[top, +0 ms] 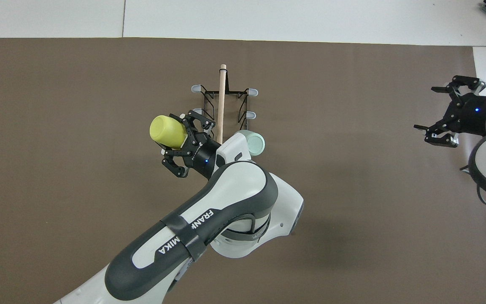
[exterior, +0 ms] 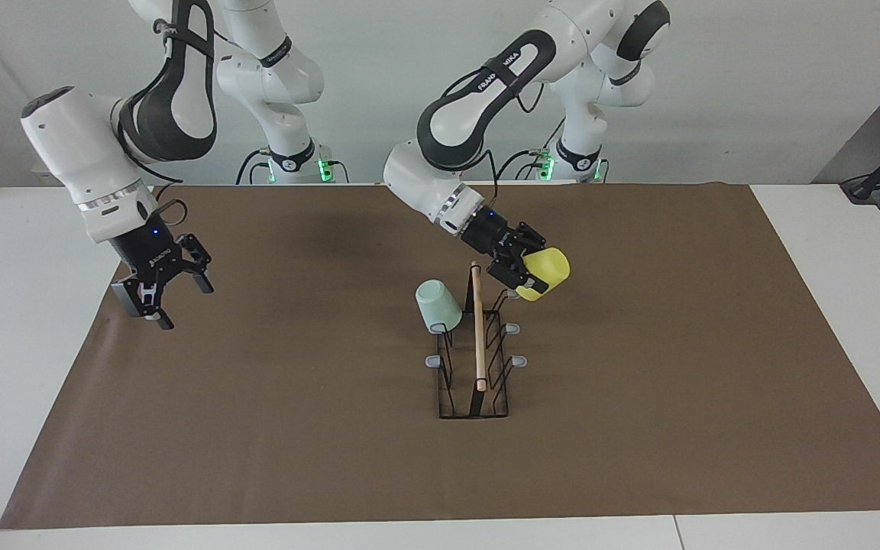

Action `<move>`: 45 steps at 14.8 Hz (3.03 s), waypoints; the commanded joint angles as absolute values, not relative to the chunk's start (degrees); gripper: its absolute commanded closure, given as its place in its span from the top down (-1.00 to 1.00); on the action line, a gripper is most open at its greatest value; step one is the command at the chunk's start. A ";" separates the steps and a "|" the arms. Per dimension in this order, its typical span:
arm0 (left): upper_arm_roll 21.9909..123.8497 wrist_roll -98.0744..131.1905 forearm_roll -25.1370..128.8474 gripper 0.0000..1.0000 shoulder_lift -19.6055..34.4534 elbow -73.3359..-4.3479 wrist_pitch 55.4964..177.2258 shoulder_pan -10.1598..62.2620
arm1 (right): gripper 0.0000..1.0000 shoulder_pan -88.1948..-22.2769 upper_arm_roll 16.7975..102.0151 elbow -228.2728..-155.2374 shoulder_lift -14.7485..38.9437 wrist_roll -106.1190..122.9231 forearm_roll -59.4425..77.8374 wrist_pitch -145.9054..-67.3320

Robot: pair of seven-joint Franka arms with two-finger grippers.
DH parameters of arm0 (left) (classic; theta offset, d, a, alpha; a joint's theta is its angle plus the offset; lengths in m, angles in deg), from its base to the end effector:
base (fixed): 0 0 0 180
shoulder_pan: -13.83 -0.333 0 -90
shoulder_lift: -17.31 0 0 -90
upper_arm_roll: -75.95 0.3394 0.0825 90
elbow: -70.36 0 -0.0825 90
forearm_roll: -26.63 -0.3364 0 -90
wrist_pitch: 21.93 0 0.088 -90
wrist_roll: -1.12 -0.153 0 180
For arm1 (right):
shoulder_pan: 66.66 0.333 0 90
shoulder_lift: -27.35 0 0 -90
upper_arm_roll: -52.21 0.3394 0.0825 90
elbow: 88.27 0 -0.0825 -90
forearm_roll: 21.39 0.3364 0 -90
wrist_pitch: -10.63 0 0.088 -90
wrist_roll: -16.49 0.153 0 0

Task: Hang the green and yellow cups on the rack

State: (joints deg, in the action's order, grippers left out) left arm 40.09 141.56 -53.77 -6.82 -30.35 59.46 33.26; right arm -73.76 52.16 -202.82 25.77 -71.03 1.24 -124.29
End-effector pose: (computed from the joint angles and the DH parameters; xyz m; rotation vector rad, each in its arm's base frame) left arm 0.4929 -0.3366 0.4243 -1.9172 -1.2360 -1.6039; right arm 0.5622 -0.0526 0.4826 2.5376 1.6773 0.7054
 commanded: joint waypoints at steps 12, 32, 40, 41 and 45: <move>39.74 143.85 -53.79 -1.00 -7.04 -34.23 62.79 34.31 | 1.00 -70.44 53.18 -191.46 27.97 5.99 -24.91 -101.11; 39.12 145.08 -50.98 0.77 -6.77 -34.59 62.27 34.66 | 1.00 -67.71 48.34 -178.88 32.80 15.08 -23.33 -66.88; 39.12 144.82 -50.54 1.00 -6.95 -32.74 60.68 34.75 | 1.00 -67.45 48.43 -183.01 33.59 16.40 -16.83 -76.99; 39.12 144.29 -50.54 1.00 -6.86 -32.65 60.77 34.75 | 1.00 -67.02 48.43 -183.27 33.50 16.57 -16.82 -77.35; 39.38 141.23 -43.38 1.00 -2.75 -33.00 63.65 32.22 | 1.00 -64.03 47.99 -182.41 31.84 16.66 -18.48 -76.13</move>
